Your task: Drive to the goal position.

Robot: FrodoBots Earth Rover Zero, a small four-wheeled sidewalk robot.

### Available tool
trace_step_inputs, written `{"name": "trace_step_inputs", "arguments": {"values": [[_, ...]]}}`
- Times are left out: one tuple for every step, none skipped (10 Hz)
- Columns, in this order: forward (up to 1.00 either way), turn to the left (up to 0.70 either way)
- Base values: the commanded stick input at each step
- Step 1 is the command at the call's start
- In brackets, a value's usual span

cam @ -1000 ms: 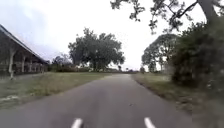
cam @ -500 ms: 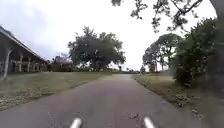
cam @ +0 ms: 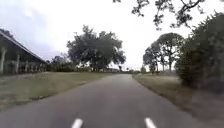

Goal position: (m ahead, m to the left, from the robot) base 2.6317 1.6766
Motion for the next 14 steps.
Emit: {"name": "trace_step_inputs", "arguments": {"values": [[0.80,-0.30],[0.80,-0.20],[0.80,-0.10],[0.80,0.03],[0.80,0.03],[0.80,0.03],[0.80,0.03],[0.80,0.03],[0.80,0.03],[0.80,0.03],[0.80,0.03],[0.80,0.03],[0.80,0.03],[0.80,0.03]]}}
